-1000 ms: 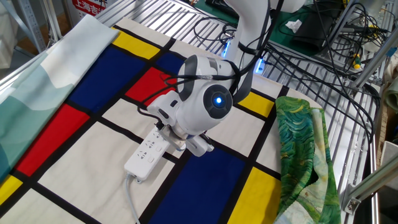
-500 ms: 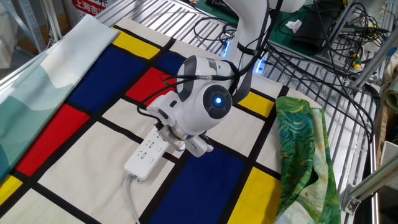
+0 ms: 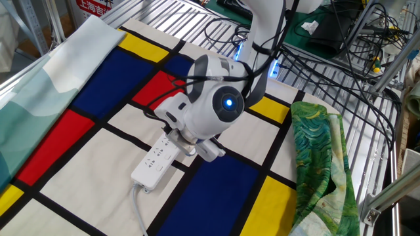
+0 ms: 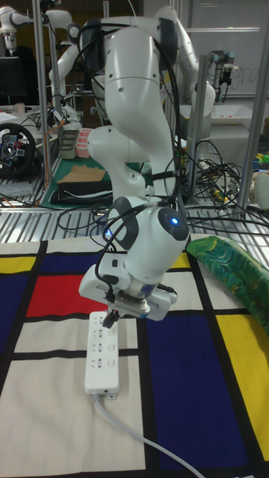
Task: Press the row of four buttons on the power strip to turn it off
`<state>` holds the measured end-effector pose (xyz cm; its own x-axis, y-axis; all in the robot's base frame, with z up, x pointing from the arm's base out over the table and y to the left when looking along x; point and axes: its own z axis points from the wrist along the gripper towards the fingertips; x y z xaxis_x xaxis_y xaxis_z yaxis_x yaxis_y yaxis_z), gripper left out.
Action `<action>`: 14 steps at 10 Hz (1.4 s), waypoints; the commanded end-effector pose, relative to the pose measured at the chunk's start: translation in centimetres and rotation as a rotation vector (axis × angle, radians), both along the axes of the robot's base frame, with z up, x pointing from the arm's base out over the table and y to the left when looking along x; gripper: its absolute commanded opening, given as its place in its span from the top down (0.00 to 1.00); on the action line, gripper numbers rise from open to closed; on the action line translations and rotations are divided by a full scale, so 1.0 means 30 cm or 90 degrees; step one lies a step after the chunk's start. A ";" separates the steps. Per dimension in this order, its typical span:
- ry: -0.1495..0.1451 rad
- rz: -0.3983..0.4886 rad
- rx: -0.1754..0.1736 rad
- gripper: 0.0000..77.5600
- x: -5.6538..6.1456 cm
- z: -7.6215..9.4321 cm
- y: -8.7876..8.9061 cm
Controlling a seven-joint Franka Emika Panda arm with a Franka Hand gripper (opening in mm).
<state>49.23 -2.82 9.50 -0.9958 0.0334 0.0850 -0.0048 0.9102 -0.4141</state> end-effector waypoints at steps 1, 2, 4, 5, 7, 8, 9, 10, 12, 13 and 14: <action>0.010 0.003 0.003 1.00 -0.010 0.033 -0.013; 0.011 0.004 0.004 1.00 -0.019 0.037 -0.014; 0.010 0.005 0.004 1.00 -0.033 0.035 -0.012; 0.007 0.004 0.003 1.00 -0.053 0.027 -0.004; 0.005 0.001 0.000 1.00 -0.072 0.020 0.001; 0.004 -0.002 -0.001 1.00 -0.084 0.014 0.004; 0.003 -0.005 -0.003 1.00 -0.099 0.005 0.008; 0.002 -0.007 -0.005 1.00 -0.111 -0.002 0.010; 0.002 -0.008 -0.005 1.00 -0.119 -0.008 0.011; 0.002 -0.008 -0.006 1.00 -0.118 -0.009 0.009; 0.001 -0.008 -0.005 1.00 -0.117 -0.012 0.007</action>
